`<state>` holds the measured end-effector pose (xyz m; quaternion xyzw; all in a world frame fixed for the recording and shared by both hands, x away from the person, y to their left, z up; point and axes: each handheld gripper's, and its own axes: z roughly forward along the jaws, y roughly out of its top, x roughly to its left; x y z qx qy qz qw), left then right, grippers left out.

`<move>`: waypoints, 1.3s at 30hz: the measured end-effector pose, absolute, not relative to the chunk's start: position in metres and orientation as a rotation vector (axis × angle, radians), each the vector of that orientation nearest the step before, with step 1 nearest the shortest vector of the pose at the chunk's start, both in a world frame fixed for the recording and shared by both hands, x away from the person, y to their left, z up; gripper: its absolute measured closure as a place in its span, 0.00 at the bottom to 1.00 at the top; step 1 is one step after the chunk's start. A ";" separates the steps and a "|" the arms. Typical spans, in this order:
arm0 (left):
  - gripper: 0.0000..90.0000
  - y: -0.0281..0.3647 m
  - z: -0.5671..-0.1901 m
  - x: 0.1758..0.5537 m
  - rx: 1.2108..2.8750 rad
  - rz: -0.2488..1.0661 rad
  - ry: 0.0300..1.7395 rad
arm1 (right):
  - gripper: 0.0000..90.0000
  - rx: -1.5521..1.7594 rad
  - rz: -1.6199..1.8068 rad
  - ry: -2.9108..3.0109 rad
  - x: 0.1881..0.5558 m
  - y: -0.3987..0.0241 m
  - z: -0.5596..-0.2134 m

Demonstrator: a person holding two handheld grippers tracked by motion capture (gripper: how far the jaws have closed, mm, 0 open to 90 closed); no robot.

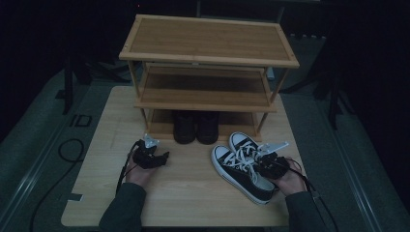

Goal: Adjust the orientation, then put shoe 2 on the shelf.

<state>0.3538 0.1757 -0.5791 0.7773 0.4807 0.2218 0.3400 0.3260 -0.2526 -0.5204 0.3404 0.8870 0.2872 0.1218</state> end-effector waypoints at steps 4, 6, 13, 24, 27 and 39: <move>0.39 0.176 -0.579 0.354 2.023 0.577 1.251 | 0.95 0.993 0.851 2.583 0.327 -0.253 -0.520; 0.39 0.176 -0.579 0.354 2.023 0.577 1.251 | 0.95 0.996 0.862 2.585 0.328 -0.253 -0.519; 0.39 0.176 -0.579 0.354 2.023 0.577 1.251 | 0.95 0.987 0.884 2.595 0.329 -0.257 -0.515; 0.39 0.176 -0.579 0.354 2.023 0.577 1.251 | 0.95 0.952 0.860 2.612 0.329 -0.255 -0.512; 0.39 0.176 -0.579 0.354 2.023 0.577 1.251 | 0.95 0.943 0.854 2.627 0.330 -0.252 -0.509; 0.39 0.176 -0.579 0.354 2.022 0.578 1.252 | 0.95 0.878 0.818 2.651 0.331 -0.247 -0.494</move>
